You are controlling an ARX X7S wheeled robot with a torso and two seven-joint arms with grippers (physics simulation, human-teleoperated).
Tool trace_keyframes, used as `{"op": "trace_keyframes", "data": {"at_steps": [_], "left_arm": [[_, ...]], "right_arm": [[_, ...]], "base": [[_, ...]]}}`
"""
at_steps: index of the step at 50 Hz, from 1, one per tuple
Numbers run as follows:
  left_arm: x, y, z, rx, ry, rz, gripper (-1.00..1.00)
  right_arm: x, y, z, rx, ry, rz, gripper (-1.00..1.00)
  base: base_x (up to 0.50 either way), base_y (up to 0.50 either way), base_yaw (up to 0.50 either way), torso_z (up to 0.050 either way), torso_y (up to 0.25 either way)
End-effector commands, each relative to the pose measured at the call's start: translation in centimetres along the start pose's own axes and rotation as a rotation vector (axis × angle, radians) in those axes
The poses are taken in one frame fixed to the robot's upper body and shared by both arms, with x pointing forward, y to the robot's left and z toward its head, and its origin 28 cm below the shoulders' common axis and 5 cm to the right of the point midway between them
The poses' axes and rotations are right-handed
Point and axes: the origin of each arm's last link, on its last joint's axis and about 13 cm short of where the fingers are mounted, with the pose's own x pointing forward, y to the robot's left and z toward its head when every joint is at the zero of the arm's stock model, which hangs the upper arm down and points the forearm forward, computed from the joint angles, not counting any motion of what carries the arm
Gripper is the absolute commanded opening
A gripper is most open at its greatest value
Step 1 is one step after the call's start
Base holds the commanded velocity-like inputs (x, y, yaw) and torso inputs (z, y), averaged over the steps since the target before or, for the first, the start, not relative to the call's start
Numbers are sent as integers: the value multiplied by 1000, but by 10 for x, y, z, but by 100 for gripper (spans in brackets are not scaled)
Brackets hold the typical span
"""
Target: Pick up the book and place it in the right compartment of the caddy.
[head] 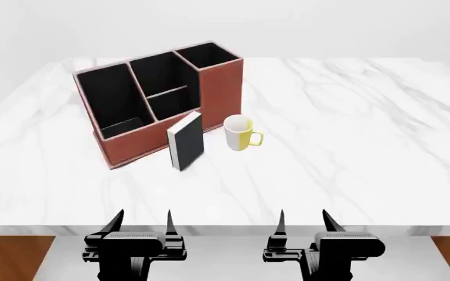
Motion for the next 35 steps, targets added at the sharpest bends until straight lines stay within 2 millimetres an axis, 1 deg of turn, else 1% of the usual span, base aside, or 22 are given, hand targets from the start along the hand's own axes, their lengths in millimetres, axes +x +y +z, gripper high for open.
{"op": "trace_keyframes", "data": {"at_steps": [1, 6, 7, 8, 10, 11, 16, 22, 35], "left_arm": [[0, 0, 0, 2, -2, 3, 100], [0, 0, 0, 1, -1, 2, 100], [2, 2, 20, -56, -81, 13, 100], [3, 3, 37, -100, -119, 29, 100], [4, 4, 45, -116, -154, 40, 100], [4, 5, 52, -128, -186, 47, 100], [4, 7, 65, -148, -233, 56, 100], [4, 8, 68, -156, -251, 60, 100], [3, 9, 69, -154, -267, 62, 100]], "right_arm": [[1, 0, 0, -3, 11, -5, 100], [2, 1, 0, -39, 20, -19, 100], [1, -3, 16, -42, -103, -81, 100], [-1, -3, 23, -30, -124, -70, 100], [-1, -4, 29, -27, -158, -81, 100], [-1, -6, 38, -18, -189, -93, 100], [-3, -10, 59, -31, -259, -112, 100], [-5, -11, 65, -38, -286, -120, 100], [-6, -11, 65, -45, -297, -116, 100]], "base": [[0, 0, 0, 0, 0], [0, 0, 0, 0, 0], [367, 0, 0, 0, 0], [500, 0, 0, 0, 0], [500, 0, 0, 0, 0], [500, 0, 0, 0, 0], [500, 0, 0, 0, 0], [500, 0, 0, 0, 0], [500, 0, 0, 0, 0]]}}
